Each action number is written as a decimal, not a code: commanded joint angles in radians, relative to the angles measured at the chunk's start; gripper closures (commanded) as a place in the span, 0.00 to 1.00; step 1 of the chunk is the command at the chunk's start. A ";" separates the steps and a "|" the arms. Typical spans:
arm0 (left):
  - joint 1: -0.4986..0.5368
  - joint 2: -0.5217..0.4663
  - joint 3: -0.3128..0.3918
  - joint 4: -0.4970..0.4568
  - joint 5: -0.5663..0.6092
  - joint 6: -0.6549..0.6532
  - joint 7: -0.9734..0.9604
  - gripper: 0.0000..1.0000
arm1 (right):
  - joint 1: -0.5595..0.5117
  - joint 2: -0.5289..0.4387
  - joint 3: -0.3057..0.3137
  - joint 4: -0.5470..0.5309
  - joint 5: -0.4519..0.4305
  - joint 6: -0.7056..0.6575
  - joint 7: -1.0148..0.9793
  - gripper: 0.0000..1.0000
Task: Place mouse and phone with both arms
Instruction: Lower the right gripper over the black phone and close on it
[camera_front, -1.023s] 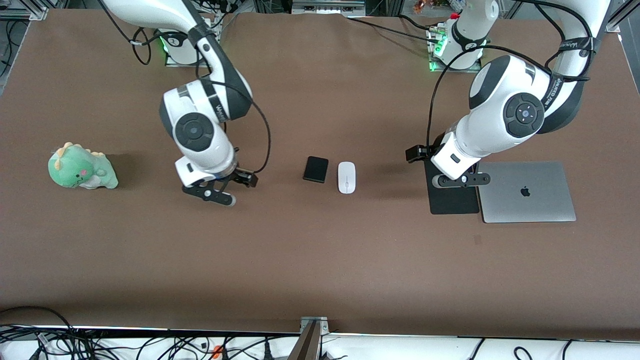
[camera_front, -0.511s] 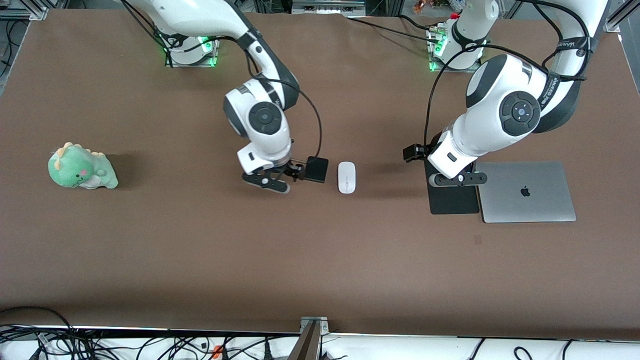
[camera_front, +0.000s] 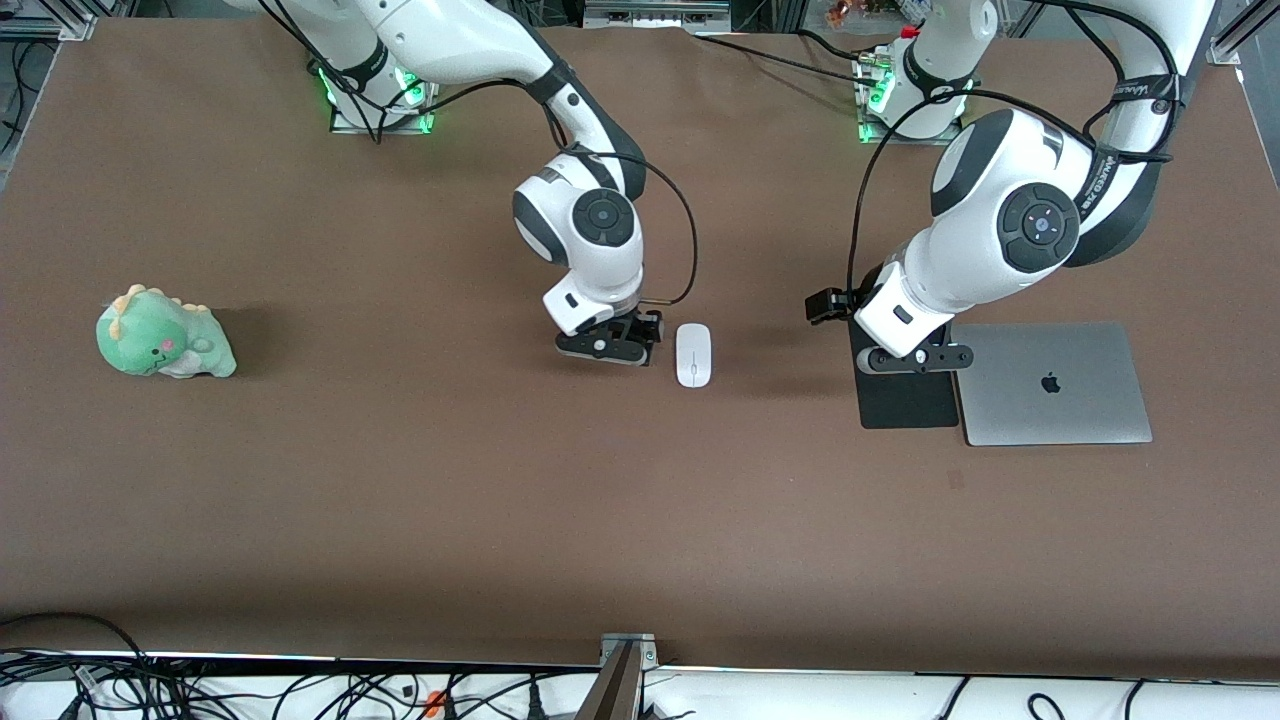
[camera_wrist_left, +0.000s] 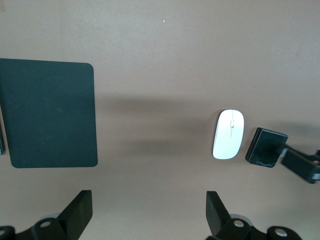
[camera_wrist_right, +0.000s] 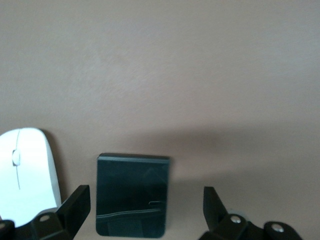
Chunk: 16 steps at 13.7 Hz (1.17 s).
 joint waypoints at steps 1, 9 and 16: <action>-0.004 0.009 -0.001 0.010 0.011 0.001 -0.007 0.00 | 0.024 0.064 -0.009 0.033 -0.023 0.065 0.006 0.00; -0.005 0.009 -0.001 0.010 0.008 0.003 -0.009 0.00 | 0.036 0.104 -0.009 0.035 -0.021 0.121 0.012 0.00; -0.005 0.021 -0.002 0.012 0.002 0.003 -0.009 0.00 | 0.031 0.117 -0.012 0.037 -0.019 0.150 -0.007 0.16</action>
